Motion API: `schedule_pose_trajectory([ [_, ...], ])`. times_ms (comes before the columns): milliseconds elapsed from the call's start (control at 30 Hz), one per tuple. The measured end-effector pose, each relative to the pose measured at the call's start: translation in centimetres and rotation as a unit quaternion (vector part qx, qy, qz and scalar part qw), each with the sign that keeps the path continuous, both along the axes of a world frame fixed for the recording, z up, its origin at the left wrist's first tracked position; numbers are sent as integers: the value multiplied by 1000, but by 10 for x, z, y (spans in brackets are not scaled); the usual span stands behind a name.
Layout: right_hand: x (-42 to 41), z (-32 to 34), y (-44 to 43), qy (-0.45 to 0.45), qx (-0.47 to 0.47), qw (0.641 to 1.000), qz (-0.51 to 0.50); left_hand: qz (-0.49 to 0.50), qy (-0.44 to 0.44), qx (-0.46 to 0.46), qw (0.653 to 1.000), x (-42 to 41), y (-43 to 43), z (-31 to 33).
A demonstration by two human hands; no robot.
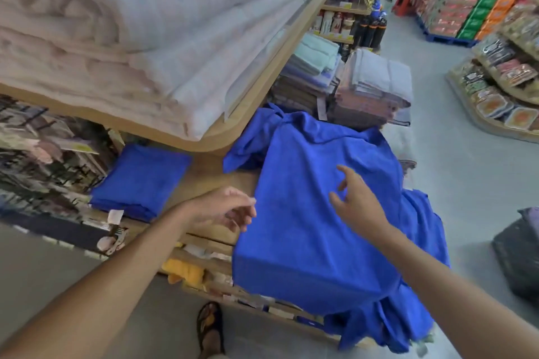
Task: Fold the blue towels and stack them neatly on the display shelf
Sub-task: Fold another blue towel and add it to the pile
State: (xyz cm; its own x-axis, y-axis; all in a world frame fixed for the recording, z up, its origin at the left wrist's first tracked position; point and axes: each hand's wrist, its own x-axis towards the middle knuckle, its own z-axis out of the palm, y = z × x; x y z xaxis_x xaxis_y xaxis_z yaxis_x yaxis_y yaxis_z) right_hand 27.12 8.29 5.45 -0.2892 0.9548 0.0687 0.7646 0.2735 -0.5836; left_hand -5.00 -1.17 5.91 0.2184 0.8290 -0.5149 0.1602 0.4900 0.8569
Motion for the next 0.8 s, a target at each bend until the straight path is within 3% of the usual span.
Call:
schedule_pose_trajectory([
  [67, -5, -23, -38, -50, -17, 997, 50, -124, 17, -121, 985, -11, -42, -15],
  [133, -9, -39, -59, -96, -33, 992, 69, -204, 155, -191, 948, -9, -69, -37],
  [233, -13, -51, -70, -147, 16, 987, 61, -199, 375, -137, 895, 6, -89, -78],
  [300, -15, -55, -71, -146, 32, 987, 55, -110, 405, -53, 906, 16, -99, -99],
  [400, -14, -58, -70, -140, 27, 988, 54, 5, 358, 6, 934, 28, -110, -109],
  [500, -11, -59, -69, -143, 21, 988, 62, 62, 273, 3, 960, 35, -118, -113],
  [633, -11, -56, -72, -134, 1, 988, 72, 22, 212, -40, 976, 42, -123, -91],
  [700, -10, -55, -75, -137, -4, 987, 81, 33, 79, -108, 990, 46, -124, -74],
  [800, -8, -50, -80, -142, -15, 985, 98, 53, -169, -213, 961, 52, -121, -48],
])
